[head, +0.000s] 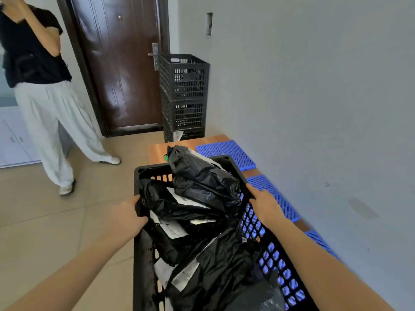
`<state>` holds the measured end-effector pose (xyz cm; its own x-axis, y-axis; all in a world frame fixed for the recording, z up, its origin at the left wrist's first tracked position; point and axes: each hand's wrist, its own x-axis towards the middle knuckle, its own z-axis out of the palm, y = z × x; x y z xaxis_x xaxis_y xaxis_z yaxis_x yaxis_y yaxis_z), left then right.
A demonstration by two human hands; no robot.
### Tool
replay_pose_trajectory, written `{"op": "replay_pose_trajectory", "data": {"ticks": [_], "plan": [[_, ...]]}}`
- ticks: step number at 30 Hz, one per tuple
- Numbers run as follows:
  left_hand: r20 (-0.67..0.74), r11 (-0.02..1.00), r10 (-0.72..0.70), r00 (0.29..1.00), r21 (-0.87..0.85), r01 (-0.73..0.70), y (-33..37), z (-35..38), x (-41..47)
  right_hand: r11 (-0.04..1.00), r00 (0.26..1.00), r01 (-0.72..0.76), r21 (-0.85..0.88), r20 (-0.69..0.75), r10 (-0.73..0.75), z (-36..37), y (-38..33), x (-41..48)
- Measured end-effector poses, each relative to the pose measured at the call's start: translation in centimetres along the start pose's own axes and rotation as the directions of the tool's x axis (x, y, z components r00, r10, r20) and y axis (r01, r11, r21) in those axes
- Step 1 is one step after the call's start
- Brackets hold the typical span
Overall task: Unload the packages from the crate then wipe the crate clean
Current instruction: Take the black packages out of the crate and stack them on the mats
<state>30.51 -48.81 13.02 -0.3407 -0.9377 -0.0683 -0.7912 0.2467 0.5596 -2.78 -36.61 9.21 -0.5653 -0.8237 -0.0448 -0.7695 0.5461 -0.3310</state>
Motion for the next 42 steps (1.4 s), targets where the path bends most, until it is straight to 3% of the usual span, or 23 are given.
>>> {"op": "replay_pose_trajectory", "data": {"ticks": [9,15,21,35,42], "plan": [[-0.055,0.998,0.056,0.997,0.043,-0.053,2.7,1.6,1.3,0.998,1.0,0.007,-0.065,0.026,-0.005,-1.2,2.6,2.7],[-0.021,0.998,0.052,0.998,0.044,-0.051,1.6,1.7,0.3,0.995,1.0,0.022,-0.095,0.021,-0.02,-0.3,1.8,2.2],[-0.009,0.982,0.052,0.999,0.18,-0.049,1.9,1.5,-0.2,0.996,0.999,-0.025,-0.091,0.023,0.027,0.4,1.9,2.4],[0.072,0.982,0.147,0.987,0.108,-0.154,-0.7,-0.2,2.7,0.987,0.999,-0.023,-0.161,0.037,0.029,-1.6,0.1,0.7],[0.018,0.968,0.24,0.971,0.071,-0.24,-3.8,-2.1,7.6,0.959,0.986,-0.165,-0.23,-0.063,0.154,-3.3,-2.6,0.0]]}}
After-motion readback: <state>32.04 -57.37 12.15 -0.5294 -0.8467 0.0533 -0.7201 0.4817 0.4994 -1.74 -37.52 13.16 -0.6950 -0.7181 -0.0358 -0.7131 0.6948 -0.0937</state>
